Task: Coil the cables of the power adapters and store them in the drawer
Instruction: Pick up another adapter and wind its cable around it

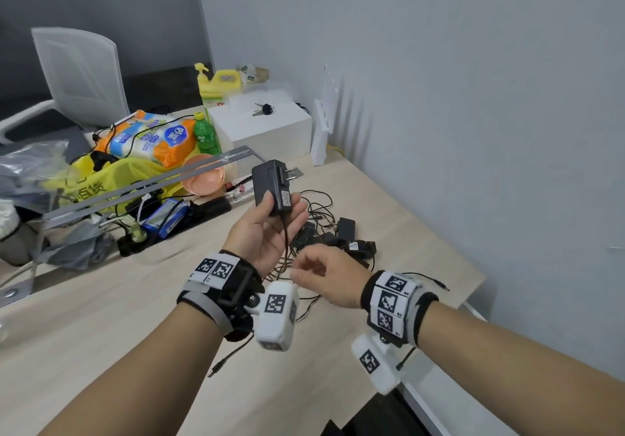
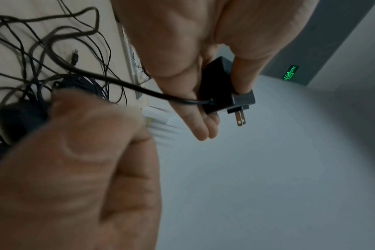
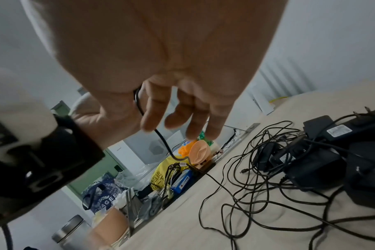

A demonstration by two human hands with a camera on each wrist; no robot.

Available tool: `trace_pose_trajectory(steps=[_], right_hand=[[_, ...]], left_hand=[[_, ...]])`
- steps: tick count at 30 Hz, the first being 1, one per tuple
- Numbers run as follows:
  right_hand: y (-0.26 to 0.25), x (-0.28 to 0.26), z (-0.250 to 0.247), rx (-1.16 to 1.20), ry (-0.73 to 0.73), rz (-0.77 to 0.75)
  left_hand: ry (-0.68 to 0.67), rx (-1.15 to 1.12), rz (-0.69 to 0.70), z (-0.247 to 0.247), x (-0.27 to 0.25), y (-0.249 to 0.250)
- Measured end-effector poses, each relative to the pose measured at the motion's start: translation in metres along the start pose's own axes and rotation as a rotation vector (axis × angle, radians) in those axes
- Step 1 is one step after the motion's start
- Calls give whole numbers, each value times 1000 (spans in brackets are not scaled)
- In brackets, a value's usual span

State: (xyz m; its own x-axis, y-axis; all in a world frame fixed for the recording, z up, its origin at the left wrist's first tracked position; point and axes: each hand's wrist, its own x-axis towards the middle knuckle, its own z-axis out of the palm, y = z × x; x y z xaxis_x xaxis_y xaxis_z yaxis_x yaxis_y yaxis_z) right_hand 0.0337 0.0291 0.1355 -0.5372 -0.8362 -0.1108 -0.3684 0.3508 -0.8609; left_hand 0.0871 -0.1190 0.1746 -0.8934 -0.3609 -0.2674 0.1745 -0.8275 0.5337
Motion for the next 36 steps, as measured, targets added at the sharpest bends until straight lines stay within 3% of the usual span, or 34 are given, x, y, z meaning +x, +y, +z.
trace_pose_trajectory(steps=[3,6,9,12,14,17,19,22,28,33,36], right_hand=[[-8,8,-1,87,106,6],[-14,16,0,248,1,41],[-22,11,-16,140,-61,94],[-24,10,-43,-197,63,55],[-29,11,-62,-414,111,22],[-44,10,-78,-586,128,-66],[-57,10,-86,-637,159,-131],[-62,19,-99,-612,232,-176],[-46,27,-97,-277,178,-127],[-33,18,-81,179,67,126],[-25,15,-67,246,63,173]], left_hand=[[-24,-41,-9,10,0,0],[-63,10,4,18,-1,0],[-60,224,94,15,1,7],[-31,602,169,6,3,14],[-31,1032,272,-3,8,17],[-150,1644,334,-15,17,19],[-267,1750,292,-19,19,17],[-395,1694,220,-14,15,12],[-642,1158,-179,-7,-2,7],[-676,791,-285,-16,-6,3],[-526,612,-248,-17,-6,0]])
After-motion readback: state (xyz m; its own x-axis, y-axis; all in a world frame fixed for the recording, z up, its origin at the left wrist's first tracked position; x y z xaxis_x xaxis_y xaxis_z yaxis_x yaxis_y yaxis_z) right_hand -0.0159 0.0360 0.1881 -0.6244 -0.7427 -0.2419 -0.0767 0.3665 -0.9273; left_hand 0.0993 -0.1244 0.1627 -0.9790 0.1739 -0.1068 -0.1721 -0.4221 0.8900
